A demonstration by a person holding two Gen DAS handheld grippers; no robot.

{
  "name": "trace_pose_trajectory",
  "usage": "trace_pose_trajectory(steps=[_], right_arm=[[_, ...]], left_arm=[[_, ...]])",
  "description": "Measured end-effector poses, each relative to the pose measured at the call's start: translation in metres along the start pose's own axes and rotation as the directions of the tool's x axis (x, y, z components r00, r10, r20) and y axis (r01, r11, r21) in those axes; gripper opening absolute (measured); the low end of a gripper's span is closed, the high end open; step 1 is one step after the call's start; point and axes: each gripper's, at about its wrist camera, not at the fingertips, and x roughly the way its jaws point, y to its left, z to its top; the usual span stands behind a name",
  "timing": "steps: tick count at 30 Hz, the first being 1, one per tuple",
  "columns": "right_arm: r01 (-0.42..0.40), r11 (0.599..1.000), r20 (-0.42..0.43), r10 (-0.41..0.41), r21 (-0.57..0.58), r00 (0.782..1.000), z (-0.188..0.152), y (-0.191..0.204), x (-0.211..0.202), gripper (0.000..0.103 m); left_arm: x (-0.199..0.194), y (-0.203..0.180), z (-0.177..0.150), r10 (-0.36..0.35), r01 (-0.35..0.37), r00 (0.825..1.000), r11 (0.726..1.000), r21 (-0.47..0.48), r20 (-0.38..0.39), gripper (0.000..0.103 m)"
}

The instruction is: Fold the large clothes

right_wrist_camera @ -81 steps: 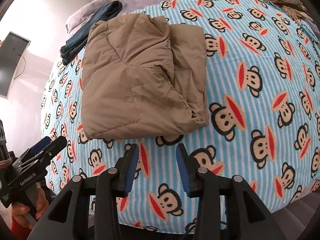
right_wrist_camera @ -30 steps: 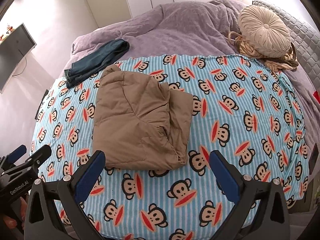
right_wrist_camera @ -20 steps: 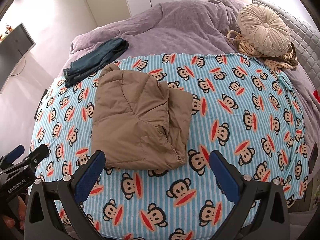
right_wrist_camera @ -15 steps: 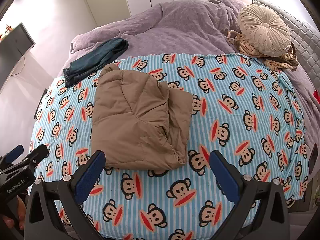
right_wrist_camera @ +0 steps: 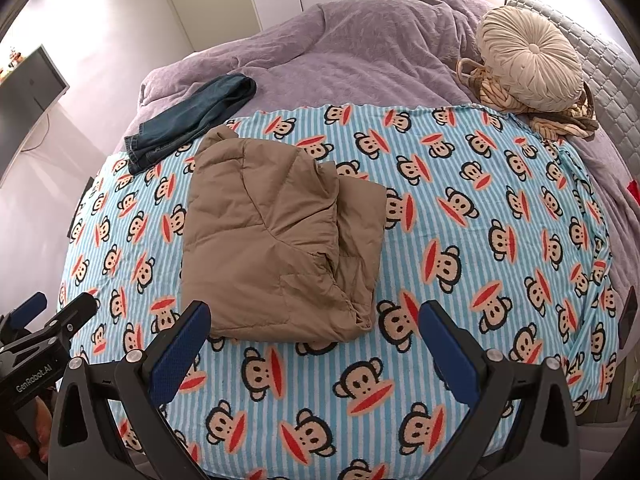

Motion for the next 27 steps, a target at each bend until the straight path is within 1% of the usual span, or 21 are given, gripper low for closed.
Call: trace_pose_trajectory(steps=[27], right_arm=[[-0.003, 1.0, -0.006, 0.003, -0.005, 1.0, 0.0012, -0.0016, 0.0038, 0.103]], left_arm=[[0.0073, 0.0018, 0.0003, 0.005, -0.005, 1.0, 1.0, 0.004, -0.007, 0.103]])
